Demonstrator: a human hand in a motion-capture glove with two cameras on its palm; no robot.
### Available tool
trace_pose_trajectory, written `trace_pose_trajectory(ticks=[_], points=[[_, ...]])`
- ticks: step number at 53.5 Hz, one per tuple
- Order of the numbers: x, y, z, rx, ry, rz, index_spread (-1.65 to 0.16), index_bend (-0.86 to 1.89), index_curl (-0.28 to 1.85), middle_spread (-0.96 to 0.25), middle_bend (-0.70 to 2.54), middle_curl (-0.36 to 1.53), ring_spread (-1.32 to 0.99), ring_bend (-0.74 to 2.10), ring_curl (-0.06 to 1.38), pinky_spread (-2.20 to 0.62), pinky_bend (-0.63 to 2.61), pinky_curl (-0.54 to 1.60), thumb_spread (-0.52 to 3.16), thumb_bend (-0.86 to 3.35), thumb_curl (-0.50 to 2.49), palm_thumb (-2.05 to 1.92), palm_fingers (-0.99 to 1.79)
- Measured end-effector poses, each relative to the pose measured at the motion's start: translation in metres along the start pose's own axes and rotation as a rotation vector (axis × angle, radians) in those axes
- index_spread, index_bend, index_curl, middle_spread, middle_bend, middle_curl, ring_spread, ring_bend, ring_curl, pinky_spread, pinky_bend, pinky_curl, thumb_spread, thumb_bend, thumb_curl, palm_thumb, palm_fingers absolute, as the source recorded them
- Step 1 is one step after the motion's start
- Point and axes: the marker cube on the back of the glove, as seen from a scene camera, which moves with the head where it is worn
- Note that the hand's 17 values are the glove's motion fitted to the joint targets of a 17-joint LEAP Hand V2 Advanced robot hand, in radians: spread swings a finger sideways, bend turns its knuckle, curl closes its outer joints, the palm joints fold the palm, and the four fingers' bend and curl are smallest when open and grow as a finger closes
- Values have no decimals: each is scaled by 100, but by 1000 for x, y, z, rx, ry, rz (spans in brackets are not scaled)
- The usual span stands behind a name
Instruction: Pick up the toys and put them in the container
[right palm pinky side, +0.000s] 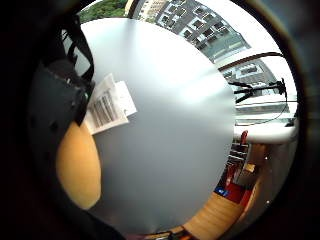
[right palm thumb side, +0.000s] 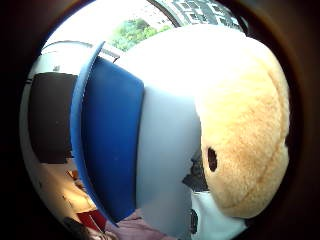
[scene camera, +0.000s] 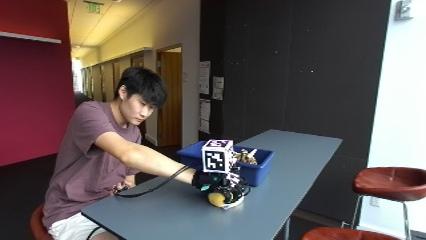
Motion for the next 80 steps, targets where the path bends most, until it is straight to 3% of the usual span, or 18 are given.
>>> trace_pose_trajectory(ticks=[14,23,42,54,62,67,71,80], points=[[11,36,-12,22,-60,66,-36,31,35,-35,73,49,-35,121,57,-31,105,48,97,15,53,56,115],[25,59,-36,-131,-61,53,-40,51,48,-36,95,63,-37,128,63,-33,108,53,83,10,60,56,110],[-3,85,-160,15,-18,5,-42,66,73,-32,110,78,-37,136,68,-33,115,61,64,4,75,58,98],[-87,90,-211,79,64,-133,-43,68,85,-29,114,83,-36,141,70,-33,119,64,59,1,83,59,92],[-130,92,-213,95,99,-432,-43,67,93,-28,114,85,-36,143,70,-33,120,65,57,-1,87,60,89],[-162,92,-203,96,98,-459,-43,64,96,-28,114,86,-35,144,70,-32,121,65,56,-1,89,59,87],[-197,92,-192,83,81,-354,-44,63,99,-27,114,87,-35,145,70,-32,121,65,56,-1,90,58,86],[-232,95,-171,66,119,-548,-44,58,105,-27,114,88,-34,146,69,-31,121,64,56,-1,93,57,85]])
